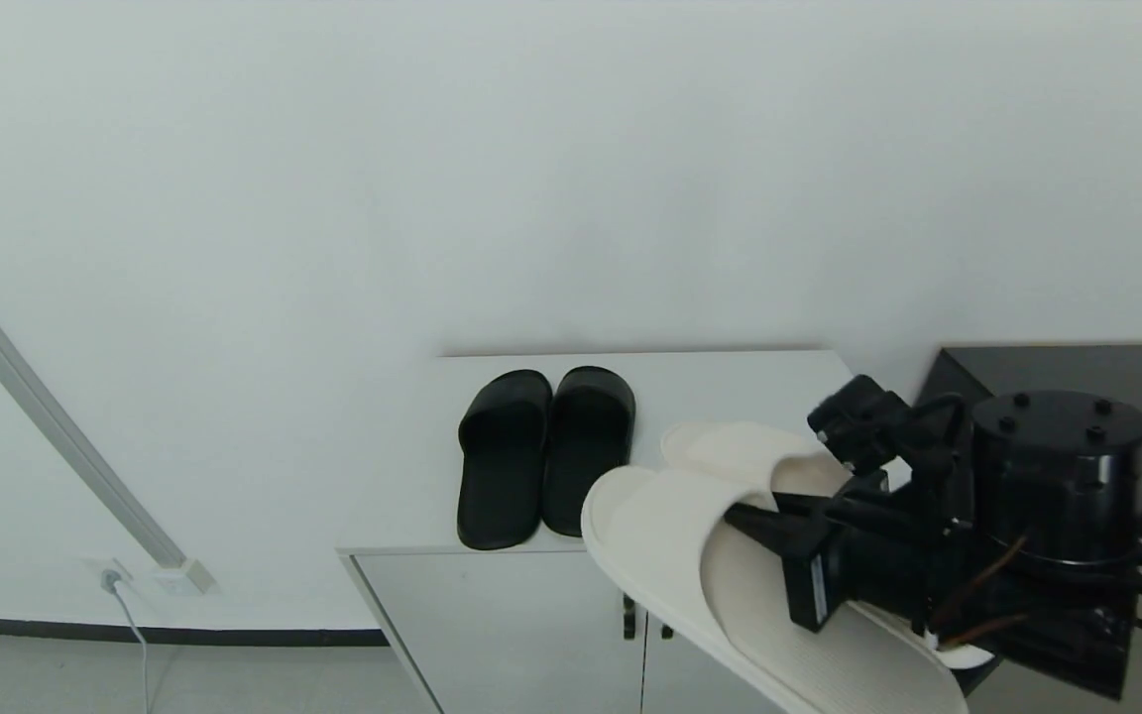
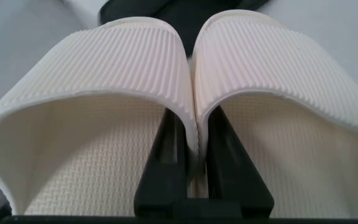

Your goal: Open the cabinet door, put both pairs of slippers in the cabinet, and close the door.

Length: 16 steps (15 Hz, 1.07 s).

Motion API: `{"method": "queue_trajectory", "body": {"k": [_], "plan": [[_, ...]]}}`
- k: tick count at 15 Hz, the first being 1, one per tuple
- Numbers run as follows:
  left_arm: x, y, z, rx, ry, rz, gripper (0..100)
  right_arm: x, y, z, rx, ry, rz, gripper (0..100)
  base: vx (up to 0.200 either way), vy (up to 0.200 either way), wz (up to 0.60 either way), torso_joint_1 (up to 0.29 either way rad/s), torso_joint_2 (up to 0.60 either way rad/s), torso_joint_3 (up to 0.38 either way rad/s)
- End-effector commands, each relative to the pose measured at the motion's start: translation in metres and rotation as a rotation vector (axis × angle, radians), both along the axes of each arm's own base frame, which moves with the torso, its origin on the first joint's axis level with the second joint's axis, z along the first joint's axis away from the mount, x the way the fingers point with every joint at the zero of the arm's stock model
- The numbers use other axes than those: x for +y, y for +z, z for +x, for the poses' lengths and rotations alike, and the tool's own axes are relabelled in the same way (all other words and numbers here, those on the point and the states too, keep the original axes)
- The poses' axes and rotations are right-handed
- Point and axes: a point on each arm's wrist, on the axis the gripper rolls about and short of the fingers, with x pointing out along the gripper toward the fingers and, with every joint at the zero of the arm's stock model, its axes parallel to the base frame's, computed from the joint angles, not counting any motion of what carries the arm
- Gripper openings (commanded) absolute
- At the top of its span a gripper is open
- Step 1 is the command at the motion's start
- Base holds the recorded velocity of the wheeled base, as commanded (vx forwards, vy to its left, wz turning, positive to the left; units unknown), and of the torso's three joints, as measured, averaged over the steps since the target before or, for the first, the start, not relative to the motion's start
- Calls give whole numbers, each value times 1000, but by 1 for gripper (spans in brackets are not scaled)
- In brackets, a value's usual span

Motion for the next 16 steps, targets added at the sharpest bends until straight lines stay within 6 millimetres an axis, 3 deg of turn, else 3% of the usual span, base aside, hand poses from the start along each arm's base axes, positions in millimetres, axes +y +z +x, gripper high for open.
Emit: {"method": "queue_trajectory", "body": {"k": [1, 6, 13, 16], "plan": [[0, 0, 0, 2, 1, 0, 0, -19, 13, -29, -6, 64, 22, 0, 0, 0, 0, 0, 0, 0], [0, 0, 0, 2, 1, 0, 0, -18, 4, -34, 19, 82, -1, 0, 0, 0, 0, 0, 0, 0], [0, 0, 0, 2, 1, 1, 0, -16, -5, -31, 45, 71, -27, 0, -200, 0, 0, -1, 2, 4], [0, 0, 0, 2, 1, 1, 0, -17, -6, -31, 46, 65, -28, 0, 0, 0, 0, 0, 0, 0]]}}
